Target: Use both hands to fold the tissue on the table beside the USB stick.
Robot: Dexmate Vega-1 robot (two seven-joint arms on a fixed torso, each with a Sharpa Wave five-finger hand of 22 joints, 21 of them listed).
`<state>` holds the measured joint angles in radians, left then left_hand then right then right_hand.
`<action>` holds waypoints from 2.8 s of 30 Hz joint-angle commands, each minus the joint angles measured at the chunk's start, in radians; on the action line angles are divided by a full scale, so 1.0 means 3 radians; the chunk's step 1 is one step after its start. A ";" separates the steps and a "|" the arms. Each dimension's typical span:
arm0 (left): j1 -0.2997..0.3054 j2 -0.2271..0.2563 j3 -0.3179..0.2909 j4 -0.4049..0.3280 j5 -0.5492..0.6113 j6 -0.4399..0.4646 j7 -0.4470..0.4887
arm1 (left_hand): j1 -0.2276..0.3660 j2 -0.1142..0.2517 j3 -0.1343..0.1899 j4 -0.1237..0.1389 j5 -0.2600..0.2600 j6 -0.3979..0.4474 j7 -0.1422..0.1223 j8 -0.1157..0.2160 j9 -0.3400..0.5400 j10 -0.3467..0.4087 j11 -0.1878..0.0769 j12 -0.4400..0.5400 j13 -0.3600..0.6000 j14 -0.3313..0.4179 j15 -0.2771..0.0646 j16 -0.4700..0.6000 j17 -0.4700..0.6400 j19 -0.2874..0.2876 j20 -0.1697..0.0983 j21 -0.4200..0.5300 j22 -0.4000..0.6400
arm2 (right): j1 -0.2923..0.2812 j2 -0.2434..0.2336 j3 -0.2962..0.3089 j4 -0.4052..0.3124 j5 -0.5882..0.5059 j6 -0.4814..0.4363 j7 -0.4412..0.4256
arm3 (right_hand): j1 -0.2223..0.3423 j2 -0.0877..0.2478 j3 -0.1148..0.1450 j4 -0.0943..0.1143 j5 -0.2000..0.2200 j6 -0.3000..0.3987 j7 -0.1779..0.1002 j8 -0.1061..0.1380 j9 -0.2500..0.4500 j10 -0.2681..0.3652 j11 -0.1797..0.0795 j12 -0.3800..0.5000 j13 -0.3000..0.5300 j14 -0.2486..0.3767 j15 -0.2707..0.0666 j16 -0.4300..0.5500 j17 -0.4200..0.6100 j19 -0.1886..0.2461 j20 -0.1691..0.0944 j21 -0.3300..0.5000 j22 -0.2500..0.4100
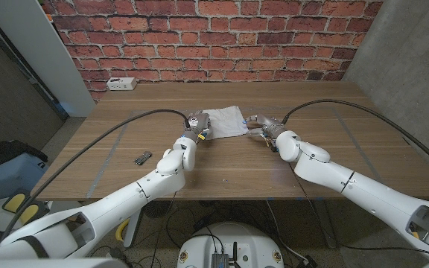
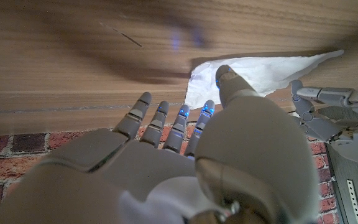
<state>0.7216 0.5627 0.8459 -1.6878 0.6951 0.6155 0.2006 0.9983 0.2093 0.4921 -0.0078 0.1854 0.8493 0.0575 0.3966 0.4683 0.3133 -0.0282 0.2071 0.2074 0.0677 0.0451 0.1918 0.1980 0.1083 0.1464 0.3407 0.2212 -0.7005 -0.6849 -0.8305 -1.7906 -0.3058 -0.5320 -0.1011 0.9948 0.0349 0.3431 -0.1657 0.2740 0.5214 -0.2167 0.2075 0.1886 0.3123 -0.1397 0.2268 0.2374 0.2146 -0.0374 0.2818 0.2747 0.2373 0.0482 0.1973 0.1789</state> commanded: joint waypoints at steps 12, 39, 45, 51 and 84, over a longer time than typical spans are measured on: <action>-0.0054 0.0249 0.0062 -0.0204 -0.0131 0.0014 -0.0038 | -0.0153 -0.0361 -0.0175 -0.0180 -0.0054 -0.0109 -0.0019 0.0041 0.0014 0.0012 -0.0020 0.0009 0.0001 0.0007 -0.0017 -0.0021 -0.0075 -0.0006 0.0015 0.0090 0.0019 | 0.0172 0.0239 -0.0255 0.0408 -0.0499 -0.0076 -0.0077 | 0.0323 0.0071 -0.0158 0.0042 0.0039 0.0822 0.0004 0.0167 0.0006 0.0305 -0.0108 0.0239 0.0103 0.0293 -0.0456 0.0273 0.0259 0.0103 -0.0098 0.0063 0.0015; -0.0223 0.0441 0.0235 -0.0309 0.0020 0.0034 -0.0846 | -0.0768 -0.0863 -0.0764 -0.0225 0.0051 -0.1108 -0.0326 -0.0742 -0.0570 -0.0678 0.0053 -0.0049 -0.0018 -0.0499 0.0191 -0.0045 -0.0060 -0.0468 0.0156 -0.0091 -0.0017 | -0.0038 0.0486 0.0067 0.0806 -0.0198 0.0604 -0.0843 | 0.0556 0.0292 -0.0328 0.0060 -0.0054 0.2168 0.0763 0.0278 0.0011 0.1213 0.0065 0.0802 0.0258 0.1000 -0.0584 0.0725 0.0723 0.0636 -0.0197 0.0263 0.0045; -0.0210 0.0427 0.0250 -0.0304 0.0129 0.0012 -0.0775 | -0.0776 -0.0918 -0.0809 -0.0242 0.0083 -0.1089 -0.0400 -0.0710 -0.0613 -0.0671 0.0050 -0.0024 -0.0018 -0.0496 0.0204 -0.0029 -0.0059 -0.0462 0.0163 -0.0090 -0.0016 | -0.0132 0.0511 0.0250 0.0751 0.0103 0.0760 -0.0870 | 0.0540 0.0280 -0.0301 0.0058 -0.0065 0.2288 0.0951 0.0279 0.0009 0.1305 0.0131 0.0872 0.0271 0.1061 -0.0588 0.0666 0.0700 0.0625 -0.0183 0.0252 0.0042; -0.0109 0.0422 0.0175 -0.0309 0.0146 -0.0101 -0.0524 | -0.0689 -0.0918 -0.0818 -0.0295 0.0130 -0.1026 -0.0643 -0.0674 -0.0676 -0.0628 -0.0003 0.0012 -0.0021 -0.0404 0.0176 0.0002 -0.0062 -0.0393 0.0162 -0.0066 -0.0016 | -0.0191 0.0480 0.0355 0.0627 0.0282 0.0847 -0.0850 | 0.0596 0.0293 -0.0255 0.0025 -0.0073 0.2327 0.1027 0.0276 0.0012 0.1333 0.0158 0.0903 0.0280 0.1064 -0.0593 0.0633 0.0699 0.0598 -0.0174 0.0239 0.0041; -0.0006 0.0240 0.0172 -0.0122 0.0435 -0.0057 -0.0146 | 0.0330 -0.0454 -0.0545 -0.0532 0.0090 -0.0676 -0.0408 -0.0023 -0.0402 -0.0462 -0.0041 0.0132 0.0043 -0.0068 0.0093 0.0038 -0.0070 -0.0077 0.0126 0.0053 -0.0020 | -0.0225 0.0545 0.0589 0.0522 0.0794 0.1093 -0.0883 | 0.0680 0.0258 -0.0155 -0.0005 -0.0189 0.2384 0.1175 0.0316 0.0106 0.1415 0.0201 0.1014 0.0318 0.1128 -0.0552 0.0623 0.0776 0.0519 -0.0130 0.0193 0.0044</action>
<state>0.7075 0.6429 0.9038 -1.7367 0.8079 0.5888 0.1141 1.0825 0.0720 0.3239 -0.1739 0.2144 0.5965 -0.0526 0.3644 0.3460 0.1506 -0.0363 0.2383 0.2190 0.0261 0.0764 0.1936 0.1767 0.0714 0.1839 0.3484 0.2140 -0.7668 -0.5277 -0.6671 -1.6303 -0.0888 -0.2139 -0.3415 1.1889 0.1093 0.2888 -0.1656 0.2212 1.1199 0.0187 0.2944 0.2192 0.7325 -0.0803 0.5257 0.3274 0.5432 -0.0517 0.4625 0.5033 0.3982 0.0054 0.2584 0.1884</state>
